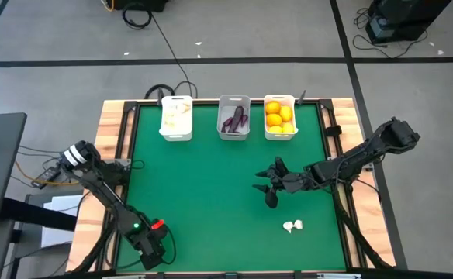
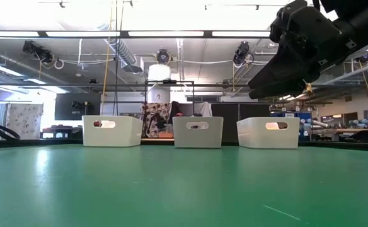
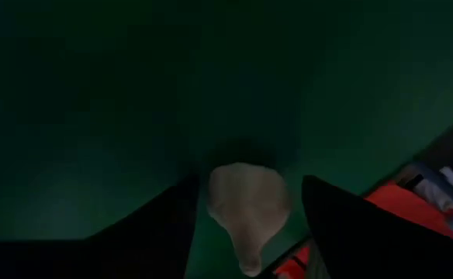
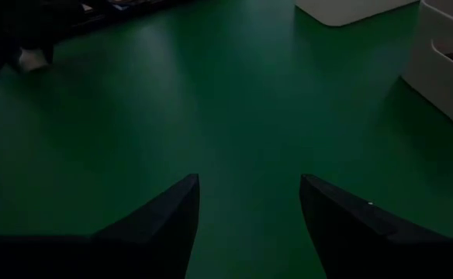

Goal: Sort produce into baskets
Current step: Put the garlic into the left white bin

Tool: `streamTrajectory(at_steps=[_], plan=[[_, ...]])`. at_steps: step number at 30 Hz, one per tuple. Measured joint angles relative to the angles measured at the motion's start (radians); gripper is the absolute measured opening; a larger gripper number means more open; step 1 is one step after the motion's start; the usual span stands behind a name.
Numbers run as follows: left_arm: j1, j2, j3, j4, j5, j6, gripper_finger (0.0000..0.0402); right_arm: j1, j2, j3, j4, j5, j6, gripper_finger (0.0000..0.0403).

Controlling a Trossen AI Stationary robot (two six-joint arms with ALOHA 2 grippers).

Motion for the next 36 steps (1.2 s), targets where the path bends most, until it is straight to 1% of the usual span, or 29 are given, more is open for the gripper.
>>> streamTrajectory(at_steps=[2, 3, 5, 7, 9, 10, 15, 19, 21, 24, 28, 33, 36], plan=[[0.000, 0.015, 0.003, -0.021, 0.017, 0.026, 0.0228, 0.000, 0.000, 0.000, 0.000, -0.006, -0.008, 0.0233], [0.000, 0.018, 0.004, -0.031, 0.018, 0.037, 0.0216, 0.000, 0.000, 0.000, 0.000, -0.014, -0.014, 0.0233], [0.005, 0.019, 0.003, -0.044, 0.022, 0.060, 0.0180, 0.000, 0.000, 0.000, 0.000, -0.022, -0.018, 0.0233], [0.023, 0.007, 0.000, -0.052, 0.017, 0.085, 0.0136, 0.000, 0.000, 0.000, 0.000, -0.023, -0.019, 0.0233], [0.048, -0.013, -0.002, -0.069, -0.013, 0.109, 0.0096, -0.001, 0.000, 0.000, 0.000, -0.023, -0.019, 0.0233], [0.064, -0.025, -0.003, -0.081, -0.046, 0.121, 0.0084, -0.002, 0.000, 0.000, 0.000, -0.023, -0.019, 0.0233], [0.173, -0.100, -0.003, -0.166, -0.187, 0.242, 0.0085, -0.002, 0.000, 0.000, 0.017, -0.026, -0.019, 0.0233], [0.300, -0.168, -0.003, -0.267, -0.326, 0.387, 0.0123, -0.002, 0.000, 0.001, 0.046, -0.072, -0.019, 0.0233], [0.376, -0.203, -0.003, -0.321, -0.393, 0.467, 0.0131, -0.002, 0.000, 0.001, 0.049, -0.080, -0.019, 0.0233], [0.508, -0.262, -0.003, -0.381, -0.475, 0.593, 0.0134, -0.004, 0.000, 0.002, 0.052, -0.076, -0.028, 0.0233], [0.707, -0.338, -0.003, -0.409, -0.584, 0.788, 0.0132, -0.010, 0.000, 0.002, 0.052, -0.073, -0.037, 0.0233], [0.969, -0.396, -0.002, -0.375, -0.682, 1.030, 0.0132, -0.008, 0.000, 0.002, 0.055, -0.095, -0.035, 0.0233], [1.117, -0.402, -0.001, -0.310, -0.689, 1.169, 0.0132, -0.003, 0.000, 0.002, 0.055, -0.129, -0.035, 0.0233]])
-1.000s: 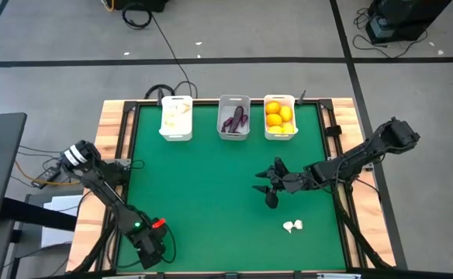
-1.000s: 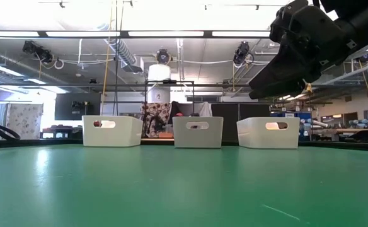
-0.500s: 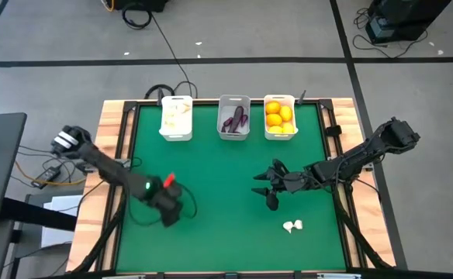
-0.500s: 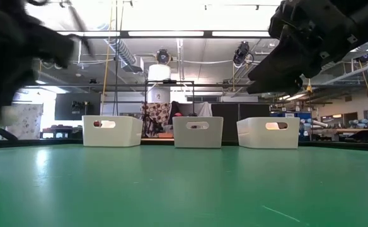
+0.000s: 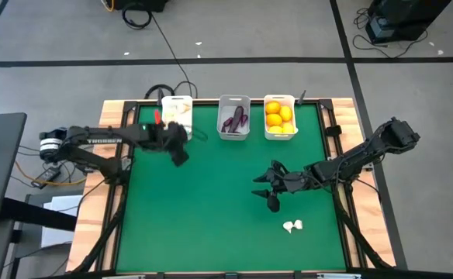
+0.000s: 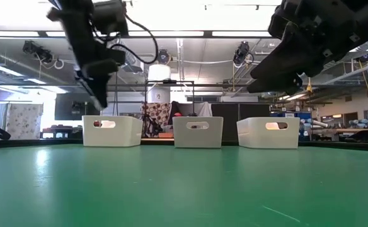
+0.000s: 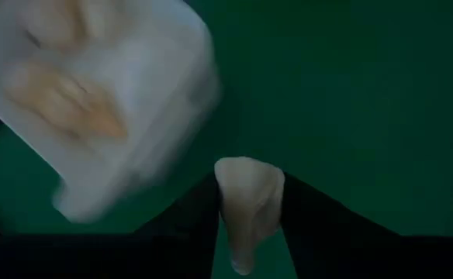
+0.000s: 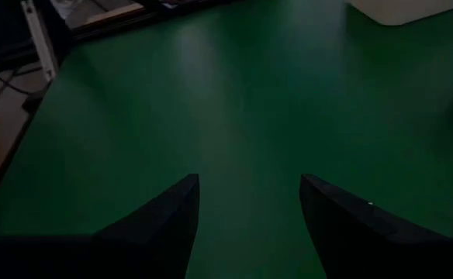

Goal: Sort produce into baskets
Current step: Put the garlic into the left white bin

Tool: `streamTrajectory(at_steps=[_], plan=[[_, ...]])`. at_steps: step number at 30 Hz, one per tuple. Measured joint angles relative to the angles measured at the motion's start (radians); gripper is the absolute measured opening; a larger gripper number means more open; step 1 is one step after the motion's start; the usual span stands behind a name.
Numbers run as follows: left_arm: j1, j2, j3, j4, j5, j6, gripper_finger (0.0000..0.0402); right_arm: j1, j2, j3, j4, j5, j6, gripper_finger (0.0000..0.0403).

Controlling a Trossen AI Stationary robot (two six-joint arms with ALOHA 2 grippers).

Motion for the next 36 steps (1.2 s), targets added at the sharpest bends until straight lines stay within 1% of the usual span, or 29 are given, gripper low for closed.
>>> streamTrajectory(at_steps=[4, 7, 11, 14, 17, 19, 25, 28, 31, 34, 36], plan=[[0.157, 0.000, 0.000, 0.132, 0.000, 0.146, 0.0132, 0.002, 0.000, 0.000, 0.004, 0.010, -0.008, 0.0233], [0.252, 0.000, 0.000, 0.235, 0.000, 0.205, 0.0132, -0.004, 0.000, 0.000, 0.004, 0.039, -0.008, 0.0233], [0.343, 0.000, 0.000, 0.316, 0.001, 0.260, 0.0133, -0.006, 0.000, 0.000, 0.004, 0.037, 0.020, 0.0233], [0.377, 0.000, 0.000, 0.368, 0.001, 0.293, 0.0135, -0.008, 0.000, 0.000, -0.003, 0.042, 0.079, 0.0233], [0.389, 0.000, 0.000, 0.402, 0.008, 0.304, 0.0150, -0.031, -0.017, 0.000, -0.036, 0.054, 0.117, 0.0233], [0.390, 0.000, 0.000, 0.417, 0.009, 0.304, 0.0168, -0.050, -0.042, 0.000, -0.074, 0.051, 0.122, 0.0233], [0.390, 0.000, 0.001, 0.441, 0.006, 0.301, 0.0233, -0.101, -0.148, 0.000, -0.197, -0.004, 0.114, 0.0233], [0.387, 0.000, 0.001, 0.440, 0.006, 0.301, 0.0251, -0.106, -0.211, 0.000, -0.270, -0.050, 0.115, 0.0233], [0.358, 0.000, 0.001, 0.444, 0.052, 0.304, 0.0255, -0.100, -0.273, 0.000, -0.362, -0.136, 0.134, 0.0233], [0.297, 0.000, 0.001, 0.507, 0.144, 0.321, 0.0252, -0.082, -0.316, 0.000, -0.458, -0.305, 0.172, 0.0233], [0.238, 0.001, 0.001, 0.583, 0.204, 0.334, 0.0251, -0.057, -0.327, 0.000, -0.510, -0.376, 0.194, 0.0233]])
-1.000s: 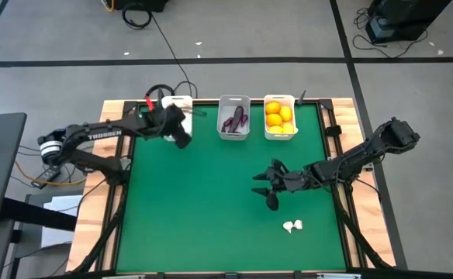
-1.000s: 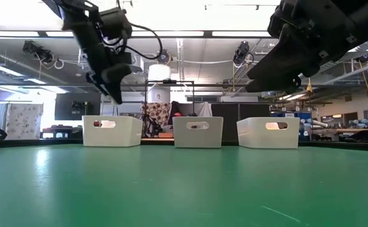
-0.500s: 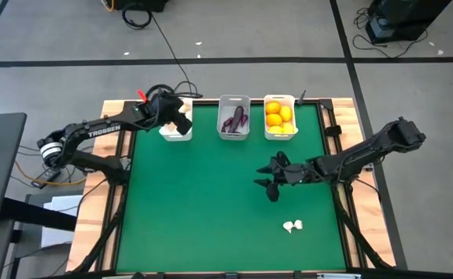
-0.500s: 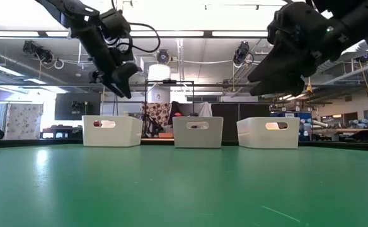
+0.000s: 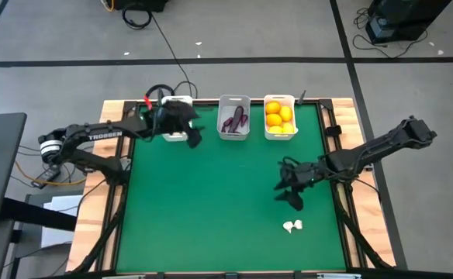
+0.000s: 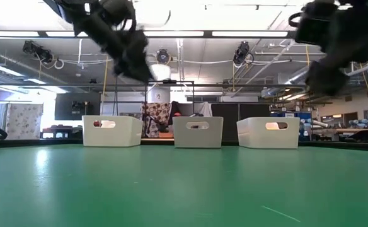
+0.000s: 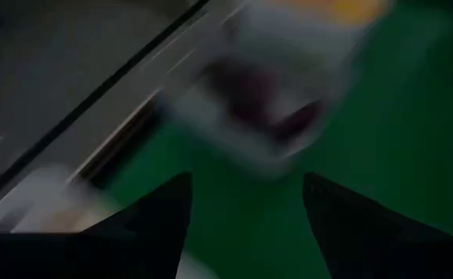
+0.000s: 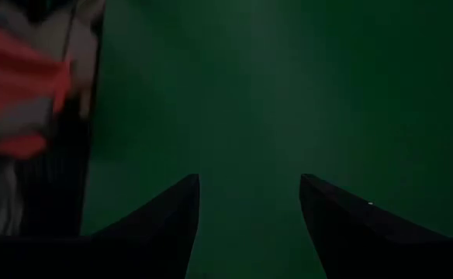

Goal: Sort produce into baskets
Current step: Put the garlic into the left white bin

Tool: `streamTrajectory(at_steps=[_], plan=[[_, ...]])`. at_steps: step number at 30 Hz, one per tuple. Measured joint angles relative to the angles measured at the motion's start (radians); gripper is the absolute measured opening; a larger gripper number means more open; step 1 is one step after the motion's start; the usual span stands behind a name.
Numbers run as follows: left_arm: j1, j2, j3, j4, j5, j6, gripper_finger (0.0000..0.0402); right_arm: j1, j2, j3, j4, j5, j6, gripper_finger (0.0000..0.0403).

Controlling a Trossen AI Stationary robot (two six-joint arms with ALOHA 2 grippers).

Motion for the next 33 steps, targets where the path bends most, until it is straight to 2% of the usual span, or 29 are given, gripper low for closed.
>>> streamTrajectory(at_steps=[4, 8, 14, 20, 30, 33], plan=[[-0.154, 0.003, -0.012, 0.164, 0.055, 0.047, 0.0250, 0.091, 0.020, 0.000, -0.088, -0.011, 0.049, 0.0233], [-0.293, 0.003, -0.023, 0.256, 0.053, 0.068, 0.0250, 0.220, 0.063, 0.000, -0.121, -0.043, 0.207, 0.0233], [-0.436, 0.013, -0.024, 0.265, 0.048, 0.069, 0.0250, 0.396, 0.130, 0.000, -0.108, 0.078, 0.400, 0.0233], [-0.503, 0.078, -0.024, 0.314, 0.033, 0.063, 0.0250, 0.466, 0.243, 0.059, -0.107, 0.139, 0.461, 0.0232], [-0.531, 0.219, -0.025, 0.418, 0.010, 0.060, 0.0250, 0.493, 0.454, 0.173, -0.160, 0.126, 0.464, 0.0229], [-0.531, 0.252, -0.025, 0.467, 0.010, 0.057, 0.0250, 0.493, 0.493, 0.189, -0.163, 0.123, 0.459, 0.0210]])
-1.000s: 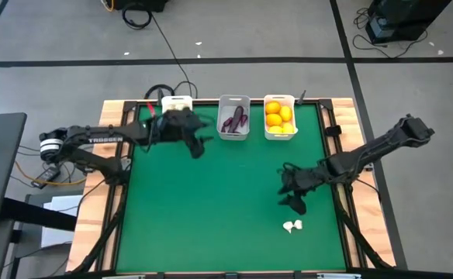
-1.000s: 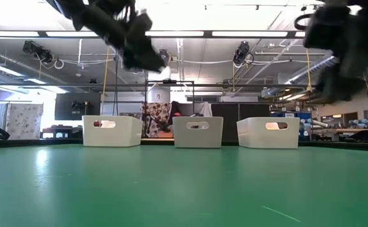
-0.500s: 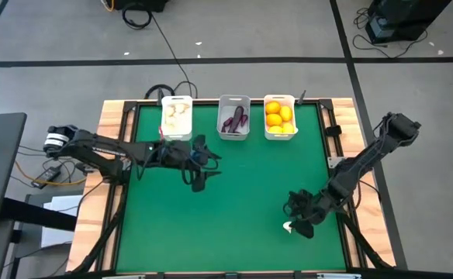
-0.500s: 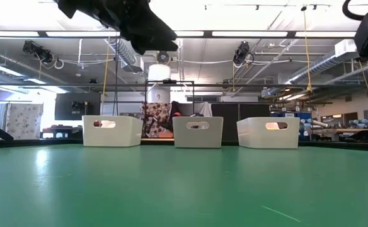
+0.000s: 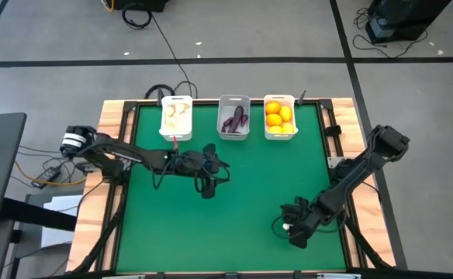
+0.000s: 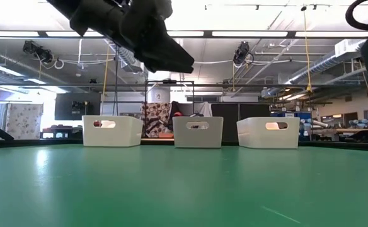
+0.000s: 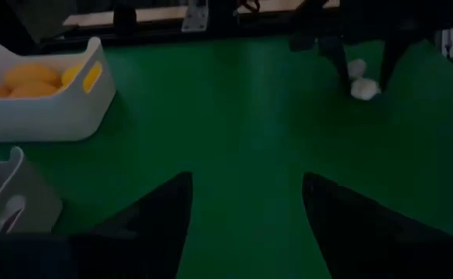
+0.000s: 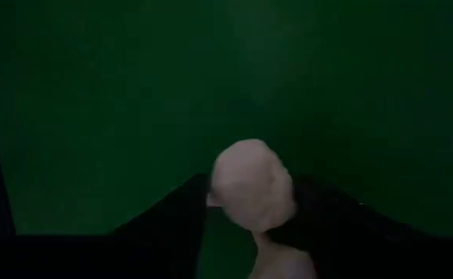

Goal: Sort produce into baskets
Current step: Put the garlic into the left white bin

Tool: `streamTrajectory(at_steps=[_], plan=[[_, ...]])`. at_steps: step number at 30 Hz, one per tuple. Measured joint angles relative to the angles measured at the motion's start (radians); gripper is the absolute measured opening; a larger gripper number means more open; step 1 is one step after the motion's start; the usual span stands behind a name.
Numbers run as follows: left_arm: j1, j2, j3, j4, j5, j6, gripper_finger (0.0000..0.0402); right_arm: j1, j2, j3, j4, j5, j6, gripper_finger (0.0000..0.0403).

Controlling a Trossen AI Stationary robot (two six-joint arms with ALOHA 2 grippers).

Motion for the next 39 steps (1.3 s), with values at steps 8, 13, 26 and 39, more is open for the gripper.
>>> streamTrajectory(at_steps=[8, 13, 26, 39], plan=[[-0.001, 0.043, 0.000, 0.097, 0.000, -0.029, 0.0250, -0.041, -0.024, 0.020, 0.020, 0.085, -0.198, 0.0053], [-0.014, 0.065, 0.000, 0.152, 0.037, -0.044, 0.0250, -0.111, -0.091, 0.020, 0.157, 0.313, -0.466, 0.0052], [-0.092, 0.143, 0.000, 0.396, 0.056, 0.148, 0.0250, -0.290, -0.111, 0.020, 0.570, 0.445, -0.973, 0.0057], [-0.091, 0.156, 0.001, 0.440, 0.053, 0.199, 0.0168, -0.371, -0.106, 0.020, 0.655, 0.383, -1.059, 0.0062]])
